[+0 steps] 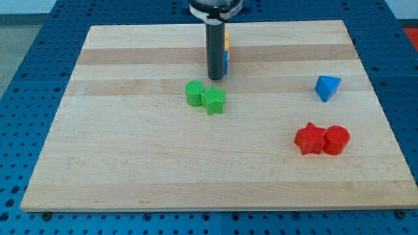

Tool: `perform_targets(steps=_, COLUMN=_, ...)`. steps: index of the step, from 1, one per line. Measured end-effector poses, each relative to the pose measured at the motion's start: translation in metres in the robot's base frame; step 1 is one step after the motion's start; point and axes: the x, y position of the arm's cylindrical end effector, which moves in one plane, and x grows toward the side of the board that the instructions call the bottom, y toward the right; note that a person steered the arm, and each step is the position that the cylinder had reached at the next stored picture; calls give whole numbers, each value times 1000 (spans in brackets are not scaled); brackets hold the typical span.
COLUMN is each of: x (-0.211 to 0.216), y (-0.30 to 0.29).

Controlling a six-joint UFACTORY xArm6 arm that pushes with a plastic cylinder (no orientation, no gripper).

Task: Push the triangle slightly up

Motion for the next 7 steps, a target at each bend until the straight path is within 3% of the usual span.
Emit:
perform_targets(steps=2, x=43, y=29)
perform_targets(steps=4, x=85, y=92)
perform_targets(steps=7, x=82, y=204)
